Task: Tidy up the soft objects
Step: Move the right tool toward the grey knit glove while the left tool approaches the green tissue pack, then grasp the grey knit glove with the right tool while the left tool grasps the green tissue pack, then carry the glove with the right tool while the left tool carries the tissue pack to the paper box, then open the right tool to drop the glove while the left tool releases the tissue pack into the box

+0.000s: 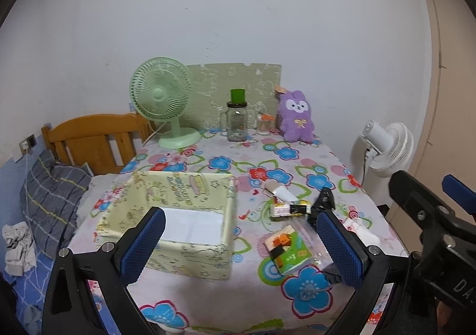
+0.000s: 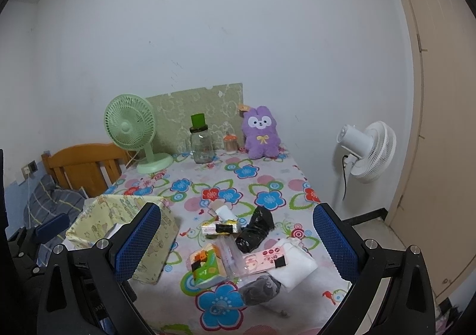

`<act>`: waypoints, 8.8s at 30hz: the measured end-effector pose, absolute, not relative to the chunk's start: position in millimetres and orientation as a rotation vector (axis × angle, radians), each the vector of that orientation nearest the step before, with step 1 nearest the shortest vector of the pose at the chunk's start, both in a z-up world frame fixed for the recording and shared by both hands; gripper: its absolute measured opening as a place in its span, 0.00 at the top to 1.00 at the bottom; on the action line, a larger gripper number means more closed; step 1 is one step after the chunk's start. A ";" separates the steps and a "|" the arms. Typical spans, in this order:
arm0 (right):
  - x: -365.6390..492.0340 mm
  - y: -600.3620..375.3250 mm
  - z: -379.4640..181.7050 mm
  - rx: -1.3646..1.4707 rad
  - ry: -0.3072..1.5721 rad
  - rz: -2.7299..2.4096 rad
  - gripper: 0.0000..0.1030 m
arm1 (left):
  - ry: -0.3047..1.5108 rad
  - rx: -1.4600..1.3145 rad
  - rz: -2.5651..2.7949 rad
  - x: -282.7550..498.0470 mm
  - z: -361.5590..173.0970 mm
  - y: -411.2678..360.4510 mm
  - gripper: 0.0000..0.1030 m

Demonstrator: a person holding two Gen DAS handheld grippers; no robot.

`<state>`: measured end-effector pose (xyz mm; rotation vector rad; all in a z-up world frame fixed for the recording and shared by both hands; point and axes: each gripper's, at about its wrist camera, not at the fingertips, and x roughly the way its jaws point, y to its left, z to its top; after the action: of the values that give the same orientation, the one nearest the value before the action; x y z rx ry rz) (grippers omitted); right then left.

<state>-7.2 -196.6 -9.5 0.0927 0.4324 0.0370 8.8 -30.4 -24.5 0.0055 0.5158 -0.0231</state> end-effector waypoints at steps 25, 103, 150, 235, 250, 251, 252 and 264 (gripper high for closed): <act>26.1 -220.2 -77.0 0.064 0.538 0.042 0.00 | 0.657 0.072 -0.122 42.2 -90.9 -85.8 0.01; 99.0 -213.3 -151.3 0.119 0.749 0.066 0.49 | 0.883 -0.060 -0.076 107.8 -168.9 -88.0 0.19; 68.2 -209.6 -70.7 0.124 0.626 0.055 0.49 | 0.713 0.042 -0.124 75.5 -78.7 -89.9 0.37; 191.2 -0.9 -103.2 -0.046 0.841 0.287 0.49 | 0.934 0.104 0.052 167.2 -116.0 97.3 0.27; 185.3 0.9 -99.3 -0.070 0.849 0.330 0.36 | 0.933 0.063 0.075 161.3 -109.6 99.9 0.08; 184.1 0.3 -98.2 -0.070 0.848 0.331 0.36 | 0.928 0.064 0.077 159.7 -108.2 99.4 0.08; 183.0 0.0 -97.4 -0.069 0.848 0.333 0.35 | 0.924 0.064 0.078 158.1 -106.9 99.2 0.07; 159.7 -12.7 -73.3 -0.087 0.782 0.292 0.18 | 0.866 0.070 0.088 140.0 -86.9 92.4 0.04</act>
<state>159.7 -12.7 -73.3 -0.0872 0.7821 0.2924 140.0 92.4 -86.9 0.0701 0.8661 0.0879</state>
